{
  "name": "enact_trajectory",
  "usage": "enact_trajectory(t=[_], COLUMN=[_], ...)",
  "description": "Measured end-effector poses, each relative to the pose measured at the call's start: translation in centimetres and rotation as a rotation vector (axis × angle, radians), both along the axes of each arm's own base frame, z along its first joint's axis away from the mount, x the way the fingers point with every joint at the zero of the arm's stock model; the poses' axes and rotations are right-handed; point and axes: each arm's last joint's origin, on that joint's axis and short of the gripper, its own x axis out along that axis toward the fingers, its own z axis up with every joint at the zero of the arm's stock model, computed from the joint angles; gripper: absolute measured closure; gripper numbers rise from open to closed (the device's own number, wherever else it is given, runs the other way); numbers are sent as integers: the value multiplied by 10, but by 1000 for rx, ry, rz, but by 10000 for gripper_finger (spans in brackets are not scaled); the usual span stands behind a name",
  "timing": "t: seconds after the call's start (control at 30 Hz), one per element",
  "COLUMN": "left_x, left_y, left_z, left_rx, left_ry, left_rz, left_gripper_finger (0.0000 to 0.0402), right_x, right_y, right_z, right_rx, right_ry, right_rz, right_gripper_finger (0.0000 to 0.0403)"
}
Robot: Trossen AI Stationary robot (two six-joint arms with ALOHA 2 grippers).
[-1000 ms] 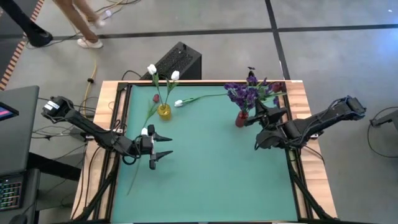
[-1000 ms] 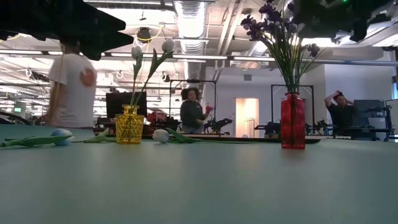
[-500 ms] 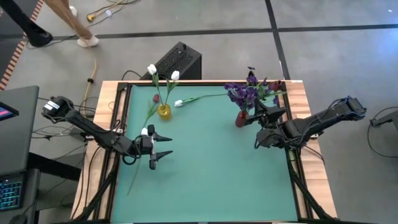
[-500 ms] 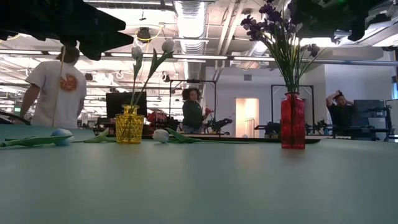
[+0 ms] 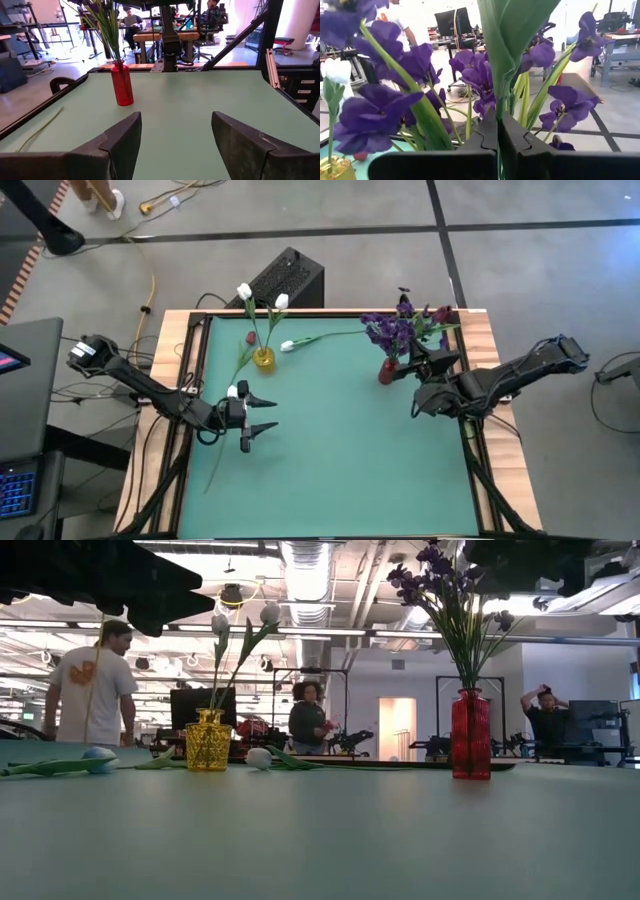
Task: Sort flowers into vase by color
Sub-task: Put the bottom red flower into the red vase
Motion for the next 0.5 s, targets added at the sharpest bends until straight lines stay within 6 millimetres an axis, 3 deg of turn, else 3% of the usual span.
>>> enact_trajectory(t=[0.5], left_x=[0], left_y=[0], left_z=[0], left_rx=[2], left_ry=[1], left_rz=[0], left_gripper_finger=[171], right_x=[22], right_y=[0], right_z=[-29], right_rx=[-18], right_ry=[47], right_rz=[-38], right_gripper_finger=[379])
